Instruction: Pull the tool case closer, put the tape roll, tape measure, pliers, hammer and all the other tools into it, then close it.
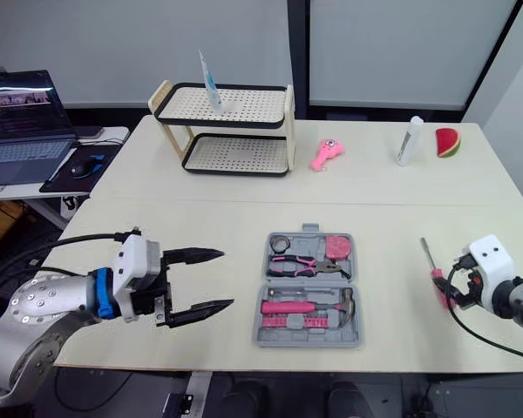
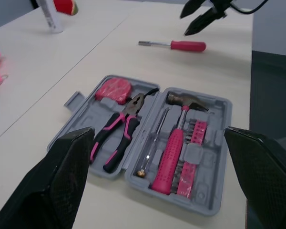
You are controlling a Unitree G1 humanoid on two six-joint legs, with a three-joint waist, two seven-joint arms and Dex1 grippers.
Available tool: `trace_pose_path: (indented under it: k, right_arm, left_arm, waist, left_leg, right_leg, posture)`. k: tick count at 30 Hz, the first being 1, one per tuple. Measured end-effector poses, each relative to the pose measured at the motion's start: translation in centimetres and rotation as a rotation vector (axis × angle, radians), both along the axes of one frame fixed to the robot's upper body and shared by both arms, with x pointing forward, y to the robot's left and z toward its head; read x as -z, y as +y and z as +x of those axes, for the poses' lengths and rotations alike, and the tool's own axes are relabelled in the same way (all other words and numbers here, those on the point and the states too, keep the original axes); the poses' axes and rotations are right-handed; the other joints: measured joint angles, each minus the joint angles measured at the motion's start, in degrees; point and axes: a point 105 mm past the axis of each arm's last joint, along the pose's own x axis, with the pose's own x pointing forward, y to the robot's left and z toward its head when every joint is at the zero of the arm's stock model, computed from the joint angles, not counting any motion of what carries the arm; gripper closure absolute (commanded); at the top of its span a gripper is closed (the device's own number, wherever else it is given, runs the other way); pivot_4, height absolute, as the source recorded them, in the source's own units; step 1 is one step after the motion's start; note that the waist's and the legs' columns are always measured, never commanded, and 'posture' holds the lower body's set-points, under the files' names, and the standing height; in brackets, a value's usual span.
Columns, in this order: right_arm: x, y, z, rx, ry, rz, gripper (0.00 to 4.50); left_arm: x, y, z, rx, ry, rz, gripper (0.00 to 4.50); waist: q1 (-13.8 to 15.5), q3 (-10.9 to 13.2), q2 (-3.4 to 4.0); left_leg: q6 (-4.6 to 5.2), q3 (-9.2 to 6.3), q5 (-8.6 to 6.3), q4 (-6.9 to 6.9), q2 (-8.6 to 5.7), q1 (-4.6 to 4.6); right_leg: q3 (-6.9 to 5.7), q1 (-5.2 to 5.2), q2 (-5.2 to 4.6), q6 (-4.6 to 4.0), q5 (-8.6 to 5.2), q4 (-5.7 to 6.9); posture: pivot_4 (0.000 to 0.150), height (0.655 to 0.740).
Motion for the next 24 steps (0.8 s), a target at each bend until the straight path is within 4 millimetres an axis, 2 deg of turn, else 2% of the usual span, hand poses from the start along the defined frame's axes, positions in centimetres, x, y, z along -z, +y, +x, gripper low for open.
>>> trace_pose_path:
  k: [4,11,14,16,19,24]
  right_arm:
    - [1.2,-0.6,1.3,0.07,0.051,0.009,0.03]
    - [4.0,-0.3,2.7,0.119,0.123,0.042,0.03]
    - [4.0,-0.5,3.4,0.125,0.112,0.037,0.62]
    - [4.1,-0.4,3.7,0.12,0.105,0.033,1.35]
    - [4.1,-0.3,4.1,0.116,0.094,0.042,2.12]
    - [4.2,-0.1,4.3,0.123,0.097,0.06,2.73]
  left_arm:
    - [-0.6,-1.0,-0.3,0.071,0.029,-0.006,0.0]
    - [-0.6,-1.5,-0.7,0.108,0.043,-0.01,0.0]
    - [-0.2,-1.4,-0.8,0.106,0.054,-0.01,0.0]
    - [-0.2,-1.4,-0.8,0.107,0.049,-0.009,0.0]
    - [-0.3,-1.4,-0.8,0.108,0.04,-0.009,0.0]
    - [-0.3,-1.4,-0.8,0.106,0.037,-0.007,0.0]
  waist:
    - [-0.09,0.0,-0.01]
    - [-0.16,0.01,0.0]
    - [-0.22,0.01,0.0]
    - [-0.16,0.01,0.0]
    - [-0.16,0.01,0.0]
    - [-0.16,0.0,-0.01]
  left_leg:
    - [0.0,0.02,0.0,0.02,0.0,-0.11]
    - [0.0,0.03,0.0,0.04,-0.01,-0.12]
    - [0.0,0.05,0.0,0.04,-0.01,-0.11]
    - [0.0,0.0,0.0,0.05,0.0,-0.11]
    - [0.0,0.02,0.0,0.06,0.0,-0.11]
    - [0.0,0.01,0.0,0.07,0.0,-0.1]
  right_leg:
    - [-0.01,-0.1,0.0,0.0,0.0,-0.01]
    - [0.0,-0.13,0.0,0.0,0.0,0.0]
    - [-0.01,-0.13,0.0,0.0,0.0,0.02]
    - [-0.01,-0.13,0.0,0.0,0.0,0.02]
    - [-0.01,-0.12,0.0,0.0,0.0,0.02]
    - [-0.01,-0.11,0.0,0.0,0.0,0.03]
  posture:
    - [0.15,0.729]
    - [0.15,0.729]
    - [0.15,0.729]
    - [0.15,0.729]
    - [0.15,0.729]
    - [0.15,0.729]
